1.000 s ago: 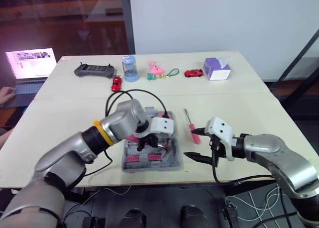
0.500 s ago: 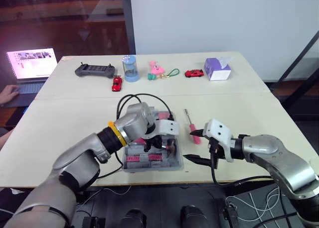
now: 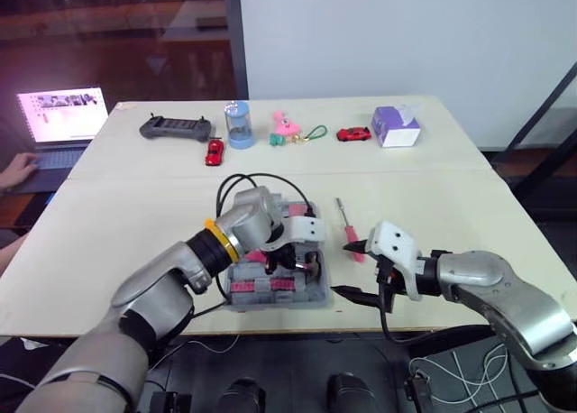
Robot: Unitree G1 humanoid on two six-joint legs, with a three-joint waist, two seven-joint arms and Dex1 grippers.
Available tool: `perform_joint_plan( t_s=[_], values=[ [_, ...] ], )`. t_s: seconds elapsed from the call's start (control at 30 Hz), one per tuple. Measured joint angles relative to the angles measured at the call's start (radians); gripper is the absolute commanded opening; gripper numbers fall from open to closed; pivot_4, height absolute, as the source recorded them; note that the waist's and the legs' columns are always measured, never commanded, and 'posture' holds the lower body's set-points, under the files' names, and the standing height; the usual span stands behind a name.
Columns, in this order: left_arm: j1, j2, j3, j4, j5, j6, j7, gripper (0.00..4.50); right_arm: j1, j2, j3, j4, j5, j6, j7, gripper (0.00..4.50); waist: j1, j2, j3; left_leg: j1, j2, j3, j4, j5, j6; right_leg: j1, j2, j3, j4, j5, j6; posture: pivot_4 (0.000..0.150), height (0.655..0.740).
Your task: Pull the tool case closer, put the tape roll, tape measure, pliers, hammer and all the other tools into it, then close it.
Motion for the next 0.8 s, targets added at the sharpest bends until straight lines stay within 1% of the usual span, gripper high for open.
perform_joint_plan(
  t_s=[0.13,0.47,0.5,0.57,0.67,0.73,0.8],
  values=[
    [-0.005,-0.015,0.007,0.027,0.003,-0.014,0.001,0.09,0.0,0.004,0.0,-0.003,0.0,0.001,-0.003,4.5,0.006,0.0,0.0,0.0,0.0,0.0,0.001,0.0,0.0,0.001,0.0,0.0,0.0,0.0,0.001,0.15,0.74],
    [-0.005,-0.014,0.01,0.026,0.016,-0.026,-0.002,0.09,0.0,0.004,0.0,-0.019,-0.001,0.014,-0.007,4.5,0.004,0.0,0.0,0.0,0.0,0.0,0.001,0.0,0.0,0.001,0.0,0.0,0.0,0.0,0.001,0.15,0.74],
    [-0.005,-0.013,0.01,0.026,0.018,-0.032,-0.002,0.97,0.0,0.004,0.0,-0.019,-0.001,0.014,-0.007,4.5,0.004,0.0,0.0,0.0,0.0,0.0,0.001,0.0,0.0,0.001,0.0,0.0,0.0,0.0,0.001,0.15,0.74],
    [-0.005,-0.013,0.016,0.026,0.035,-0.045,0.017,1.8,-0.001,0.006,0.001,-0.019,0.0,0.016,-0.007,4.5,0.003,0.0,0.0,0.0,0.0,0.0,0.001,0.0,0.0,0.001,0.0,0.0,0.0,0.0,0.001,0.15,0.74],
    [-0.004,-0.014,0.021,0.018,0.038,-0.044,0.016,3.26,-0.002,0.008,0.001,-0.019,0.0,0.02,-0.007,4.5,0.0,0.0,0.0,0.0,0.0,0.0,0.001,0.0,0.0,0.0,0.0,0.0,0.0,0.0,0.001,0.15,0.74],
    [-0.003,-0.012,0.023,0.0,0.038,-0.044,0.016,3.26,-0.005,0.012,0.001,-0.019,0.0,0.02,-0.007,4.5,0.001,0.0,0.0,0.0,0.0,0.0,0.001,0.0,0.0,0.0,0.0,0.0,0.0,0.0,0.001,0.15,0.74],
    [-0.001,0.02,0.033,-0.043,0.039,-0.043,0.02,3.26,-0.008,0.02,0.002,-0.019,0.0,0.02,-0.006,4.5,-0.003,0.0,0.0,0.0,0.0,0.0,0.001,0.0,0.0,0.0,0.0,0.0,0.0,0.0,0.001,0.15,0.74]
  ],
)
